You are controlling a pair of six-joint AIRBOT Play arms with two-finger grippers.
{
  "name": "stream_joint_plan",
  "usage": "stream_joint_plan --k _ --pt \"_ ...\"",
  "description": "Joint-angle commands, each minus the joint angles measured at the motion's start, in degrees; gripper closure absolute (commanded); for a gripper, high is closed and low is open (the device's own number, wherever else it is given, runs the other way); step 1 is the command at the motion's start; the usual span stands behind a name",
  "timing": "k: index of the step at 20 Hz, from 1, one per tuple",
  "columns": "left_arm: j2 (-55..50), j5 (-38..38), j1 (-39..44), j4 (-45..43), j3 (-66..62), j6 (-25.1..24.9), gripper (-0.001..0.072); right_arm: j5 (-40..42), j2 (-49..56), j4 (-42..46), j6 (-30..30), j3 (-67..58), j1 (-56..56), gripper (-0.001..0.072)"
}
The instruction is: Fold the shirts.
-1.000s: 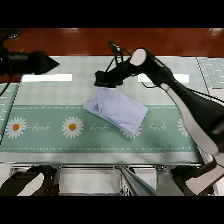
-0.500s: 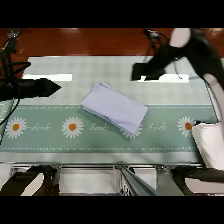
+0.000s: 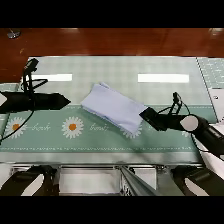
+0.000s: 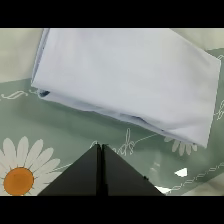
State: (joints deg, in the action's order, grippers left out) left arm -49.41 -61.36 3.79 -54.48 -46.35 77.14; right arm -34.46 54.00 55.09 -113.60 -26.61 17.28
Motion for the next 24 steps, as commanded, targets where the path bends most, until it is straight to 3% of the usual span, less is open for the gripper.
stream_joint_plan --k 1,6,7,8,9,12,16,18,21,24 --pt "-0.09 0.98 1.11 0.46 1.2 0.0 0.0674 4.48 4.48 -12.5 8.37 4.24 0.44 0.008" --pt "-0.09 2.14 1.11 0.57 1.2 0.02 0.0675 2.58 16.59 -26.18 24.2 -2.89 0.46 0.0109" --pt "-0.09 2.38 1.11 0.61 1.2 0.02 0.0675 0.61 19.34 -29.7 28.17 -5.64 0.46 0.0196" --pt "-0.09 2.45 1.11 0.72 1.2 0.02 0.0674 -2.34 22.23 -32.0 32.7 -9.22 0.44 0.0514" --pt "-0.09 2.45 1.11 0.72 1.2 0.02 0.0674 -5.35 24.22 -32.35 36.74 -13.27 0.44 0.0695" --pt "-0.11 2.47 1.11 0.7 1.2 0.02 0.0674 -12.79 25.09 -25.42 34.86 -30.1 -0.52 0.0695" --pt "-0.11 2.49 1.11 0.7 1.2 0.02 0.0674 -27.96 25.11 -2.45 19.32 -57.0 -2.93 0.0696" --pt "-0.11 2.49 1.11 0.7 1.2 0.02 0.0675 -36.61 25.07 6.05 14.27 -67.3 -5.11 0.0696" --pt "-0.11 2.49 1.11 0.7 1.2 0.02 0.0674 -48.11 23.12 12.96 10.01 -76.46 -9.94 0.0696" --pt "-0.11 2.49 1.11 0.72 1.2 0.02 0.0675 -57.29 17.35 22.21 4.92 -76.98 -16.68 0.0696"
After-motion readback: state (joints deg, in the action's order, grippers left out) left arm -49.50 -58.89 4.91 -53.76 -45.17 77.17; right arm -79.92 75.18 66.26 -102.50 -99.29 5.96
